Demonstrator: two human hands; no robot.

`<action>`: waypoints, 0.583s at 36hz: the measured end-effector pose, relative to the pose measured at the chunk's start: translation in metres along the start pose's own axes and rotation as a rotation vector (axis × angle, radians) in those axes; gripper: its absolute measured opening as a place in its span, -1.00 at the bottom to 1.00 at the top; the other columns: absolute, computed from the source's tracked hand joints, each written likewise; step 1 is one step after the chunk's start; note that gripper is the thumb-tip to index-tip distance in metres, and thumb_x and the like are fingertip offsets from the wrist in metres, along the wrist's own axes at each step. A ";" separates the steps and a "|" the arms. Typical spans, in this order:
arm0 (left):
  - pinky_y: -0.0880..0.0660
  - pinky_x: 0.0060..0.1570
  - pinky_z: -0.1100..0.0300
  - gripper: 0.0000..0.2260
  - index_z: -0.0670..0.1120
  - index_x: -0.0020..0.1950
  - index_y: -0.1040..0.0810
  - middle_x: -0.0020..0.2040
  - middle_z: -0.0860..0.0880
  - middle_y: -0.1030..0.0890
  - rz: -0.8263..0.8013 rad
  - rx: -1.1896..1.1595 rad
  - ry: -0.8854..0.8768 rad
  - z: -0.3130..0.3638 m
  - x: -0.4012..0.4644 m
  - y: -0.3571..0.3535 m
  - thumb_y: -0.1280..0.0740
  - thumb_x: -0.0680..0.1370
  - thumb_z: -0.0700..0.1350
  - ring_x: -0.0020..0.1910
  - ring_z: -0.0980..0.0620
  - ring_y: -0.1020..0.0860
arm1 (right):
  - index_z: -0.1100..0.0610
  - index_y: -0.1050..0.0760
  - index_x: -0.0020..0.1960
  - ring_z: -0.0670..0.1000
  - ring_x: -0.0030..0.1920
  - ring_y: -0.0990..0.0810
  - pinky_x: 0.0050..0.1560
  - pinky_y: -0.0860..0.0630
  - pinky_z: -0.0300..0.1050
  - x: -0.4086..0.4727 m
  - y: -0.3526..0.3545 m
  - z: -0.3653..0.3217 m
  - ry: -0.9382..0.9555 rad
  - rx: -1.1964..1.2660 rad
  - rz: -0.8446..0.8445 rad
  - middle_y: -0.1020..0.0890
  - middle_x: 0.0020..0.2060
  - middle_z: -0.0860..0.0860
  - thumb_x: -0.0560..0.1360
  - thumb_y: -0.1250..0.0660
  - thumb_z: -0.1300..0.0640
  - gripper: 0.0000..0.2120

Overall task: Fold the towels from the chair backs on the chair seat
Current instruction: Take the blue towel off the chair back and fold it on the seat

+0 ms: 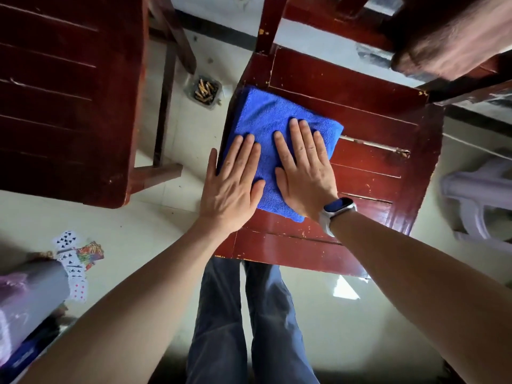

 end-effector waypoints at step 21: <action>-0.13 0.34 -0.29 -0.56 -0.17 0.31 -0.39 0.34 -0.15 -0.41 -0.060 0.112 -0.124 0.006 0.082 0.049 -0.08 0.48 -0.02 0.33 -0.15 -0.38 | 0.30 -0.41 0.24 0.27 0.26 -0.38 0.28 -0.30 0.04 -0.051 0.022 0.066 -0.768 0.761 0.179 -0.44 0.23 0.27 0.48 -0.14 0.15 -0.62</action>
Point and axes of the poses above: each hand's wrist, its own x-axis towards the middle knuckle, its own y-axis out of the back of the hand, z = x × y, the point moved 10 cm from there along x, towards the middle knuckle
